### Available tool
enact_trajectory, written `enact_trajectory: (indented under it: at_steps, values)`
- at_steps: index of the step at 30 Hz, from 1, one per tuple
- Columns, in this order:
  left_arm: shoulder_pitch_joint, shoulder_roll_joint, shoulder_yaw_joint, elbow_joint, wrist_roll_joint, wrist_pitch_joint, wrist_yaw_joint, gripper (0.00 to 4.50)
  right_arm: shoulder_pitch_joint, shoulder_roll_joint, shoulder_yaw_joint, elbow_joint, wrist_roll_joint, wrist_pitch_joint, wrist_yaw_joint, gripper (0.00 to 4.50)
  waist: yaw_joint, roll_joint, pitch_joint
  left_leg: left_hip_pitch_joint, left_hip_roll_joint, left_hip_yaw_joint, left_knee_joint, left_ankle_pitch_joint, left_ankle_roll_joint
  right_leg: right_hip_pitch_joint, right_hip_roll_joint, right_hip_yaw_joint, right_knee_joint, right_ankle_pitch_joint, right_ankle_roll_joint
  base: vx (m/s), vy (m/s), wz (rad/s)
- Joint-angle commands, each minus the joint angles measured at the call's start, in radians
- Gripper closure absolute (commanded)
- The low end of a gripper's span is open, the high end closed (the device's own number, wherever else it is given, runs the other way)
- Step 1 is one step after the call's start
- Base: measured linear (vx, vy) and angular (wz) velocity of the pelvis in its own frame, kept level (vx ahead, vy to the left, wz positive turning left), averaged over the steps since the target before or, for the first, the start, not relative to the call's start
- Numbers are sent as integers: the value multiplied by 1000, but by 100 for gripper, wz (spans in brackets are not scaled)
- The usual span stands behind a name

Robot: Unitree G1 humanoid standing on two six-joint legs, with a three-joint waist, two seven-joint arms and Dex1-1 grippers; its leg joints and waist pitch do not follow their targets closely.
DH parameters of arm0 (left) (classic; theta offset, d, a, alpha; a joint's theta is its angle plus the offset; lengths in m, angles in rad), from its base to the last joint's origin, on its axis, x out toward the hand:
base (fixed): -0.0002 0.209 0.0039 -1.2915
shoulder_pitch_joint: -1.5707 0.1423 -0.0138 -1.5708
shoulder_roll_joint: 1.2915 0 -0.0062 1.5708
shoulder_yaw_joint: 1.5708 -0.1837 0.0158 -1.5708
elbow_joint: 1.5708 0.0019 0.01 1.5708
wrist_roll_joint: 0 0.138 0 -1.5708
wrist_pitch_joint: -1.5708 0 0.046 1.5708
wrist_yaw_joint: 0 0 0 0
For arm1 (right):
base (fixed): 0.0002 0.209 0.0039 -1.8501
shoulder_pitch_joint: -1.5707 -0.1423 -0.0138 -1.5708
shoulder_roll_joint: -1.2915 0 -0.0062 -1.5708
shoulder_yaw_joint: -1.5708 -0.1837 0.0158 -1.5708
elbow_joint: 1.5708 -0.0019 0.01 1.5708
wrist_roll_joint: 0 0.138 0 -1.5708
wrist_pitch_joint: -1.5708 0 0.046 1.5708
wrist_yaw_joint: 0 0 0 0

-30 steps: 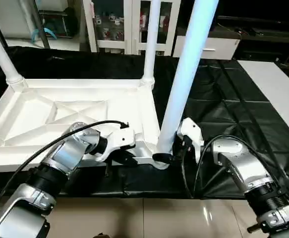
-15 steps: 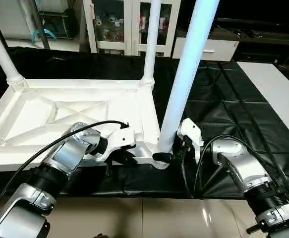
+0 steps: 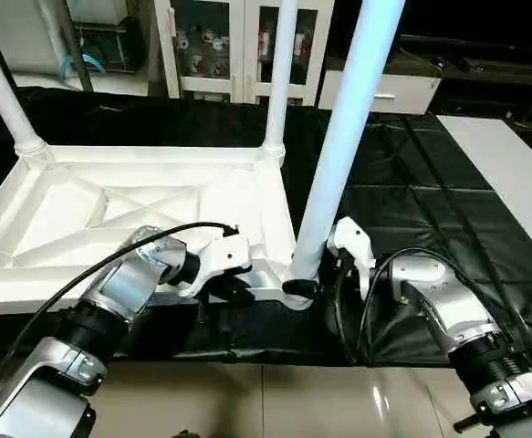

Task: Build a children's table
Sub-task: Rotate leg to tighten

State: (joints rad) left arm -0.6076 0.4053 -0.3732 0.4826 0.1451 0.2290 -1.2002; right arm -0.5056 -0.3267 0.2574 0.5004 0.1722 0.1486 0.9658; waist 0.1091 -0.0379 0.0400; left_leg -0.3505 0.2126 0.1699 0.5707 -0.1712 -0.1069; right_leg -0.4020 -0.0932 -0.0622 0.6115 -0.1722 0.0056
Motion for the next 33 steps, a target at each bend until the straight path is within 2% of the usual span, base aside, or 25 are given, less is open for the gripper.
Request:
enact_trajectory:
  at_steps: [1,2,3,4,5,6,9,10,11,12,13,14,15,18,20,21,23,25,27,28,29,30,31,32,33]
  values:
    - [-28,-69,11,54,-11,17,98,450,-43,38,-105,123,-68,40,-322,192,-9,-5,-46,-2,5,3,-71,-315,-4,34,-41,32,-87,-406,-162,0,0,0]
    - [-42,-91,28,78,-14,18,141,450,-52,62,-134,145,-63,54,-402,192,-13,-8,-52,1,7,-2,-72,-317,-23,36,-47,31,-88,-437,-145,0,0,0]
    - [-60,-119,47,109,-19,24,186,450,-58,94,-170,163,-48,76,-489,193,-18,-8,-54,-2,8,-5,-74,-308,-31,37,-46,31,-87,-413,-142,-53,0,-7]
    - [-76,-142,59,136,-21,20,225,450,-62,120,-191,175,-39,89,-549,193,-18,-8,-54,-2,8,-5,-74,-308,-31,37,-46,31,-87,-413,-142,0,0,0]
    - [-98,-168,73,172,-20,16,278,450,-65,150,-207,186,-36,96,-615,193,-20,-16,-52,-2,4,1,-71,-301,-21,34,-42,33,-89,-382,-141,0,0,0]
    - [-124,-195,82,213,-14,0,336,450,-72,186,-221,200,-30,98,-680,193,-18,-17,-55,2,5,1,-70,-295,-15,32,-44,34,-87,-366,-145,0,0,0]
    - [-152,-223,95,258,-11,-10,397,450,-86,224,-237,223,-26,92,-763,193,-18,-17,-55,-3,5,2,-70,-275,-5,36,-42,35,-85,-330,-148,0,0,0]
    - [-183,-251,111,303,-7,-18,465,450,-103,262,-252,252,-32,82,-862,193,-17,2,-58,-2,4,2,-68,-248,-10,37,-41,37,-77,-265,-162,0,0,0]
    - [-183,-251,111,303,-7,-18,465,450,-103,262,-252,252,-32,82,-862,193,-21,-6,-58,-3,3,4,-68,-240,-14,38,-39,36,-77,-240,-166,0,0,0]
    - [-203,-268,122,335,-2,-24,508,450,-118,285,-263,274,-39,75,-924,193,-18,-5,-61,-1,2,3,-67,-233,-14,41,-39,36,-74,-224,-169,0,0,0]
    - [-227,-286,132,375,5,-37,556,450,-138,309,-268,304,-47,67,-973,193,-21,-2,-61,-1,1,5,-65,-213,-14,36,-38,38,-71,-187,-179,0,0,0]
    - [-258,-297,126,427,34,-73,633,450,-164,335,-263,344,-68,46,-1032,193,-19,-4,-62,-1,0,6,-64,-202,-14,40,-36,37,-68,-165,-184,0,0,0]
    - [-262,-298,124,433,39,-78,641,450,-168,338,-261,349,-71,43,-1037,193,-18,-3,-64,-1,0,6,-63,-195,-13,40,-36,37,-67,-146,-185,0,0,0]
    - [-277,-300,119,473,49,-119,671,450,-196,389,-289,400,-19,-23,-983,194,-13,-4,-65,-6,0,7,-60,-161,23,49,-39,36,-58,-50,-207,0,0,0]
    - [-275,-296,113,478,50,-124,662,450,-192,389,-285,382,-12,-49,-938,194,-11,-6,-62,-7,1,8,-60,-162,38,52,-40,36,-59,-55,-212,0,0,0]
    - [-273,-292,109,482,49,-128,653,450,-186,386,-278,364,-11,-71,-904,138,-11,-4,-61,-6,3,8,-61,-173,40,51,-41,35,-62,-79,-212,0,0,0]
    - [-269,-284,103,489,50,-131,638,450,-173,373,-263,333,-23,-92,-879,124,-10,-1,-60,-5,3,9,-61,-188,38,51,-42,36,-66,-98,-208,0,0,0]
    - [-264,-264,100,507,50,-137,593,450,-146,326,-254,258,-26,-102,-821,104,-13,1,-58,-12,1,5,-65,-199,36,57,-40,35,-66,-119,-196,0,0,0]
    - [-258,-243,94,518,56,-146,554,450,-125,286,-256,200,-4,-92,-740,82,-14,-1,-59,-9,4,4,-64,-204,39,57,-41,34,-72,-148,-186,0,0,0]
    - [-251,-227,88,519,60,-149,525,450,-112,267,-267,168,18,-80,-684,78,-14,-1,-59,-9,3,4,-63,-199,44,57,-41,35,-70,-141,-192,0,0,0]
    - [-240,-211,85,508,60,-151,500,450,-96,241,-254,131,27,-66,-617,71,-14,4,-58,-8,4,4,-63,-198,46,56,-41,36,-70,-136,-196,0,0,0]
    - [-233,-201,84,500,59,-153,485,450,-85,223,-244,108,31,-60,-571,71,-14,-1,-58,-10,4,5,-61,-189,55,57,-40,36,-68,-114,-202,0,0,0]
    - [-213,-179,78,475,53,-151,435,450,-60,187,-219,62,30,-55,-503,39,-14,2,-59,-10,5,4,-61,-180,61,59,-39,35,-66,-97,-211,0,0,0]
    - [-188,-150,65,440,46,-153,366,450,-31,143,-192,5,32,-44,-431,39,-12,3,-59,-9,7,4,-60,-169,67,59,-41,35,-63,-77,-223,0,0,0]
    - [-188,-149,65,439,46,-154,364,450,-30,141,-191,3,32,-44,-429,36,-12,1,-57,-11,7,4,-60,-170,72,60,-40,35,-64,-74,-225,0,0,0]
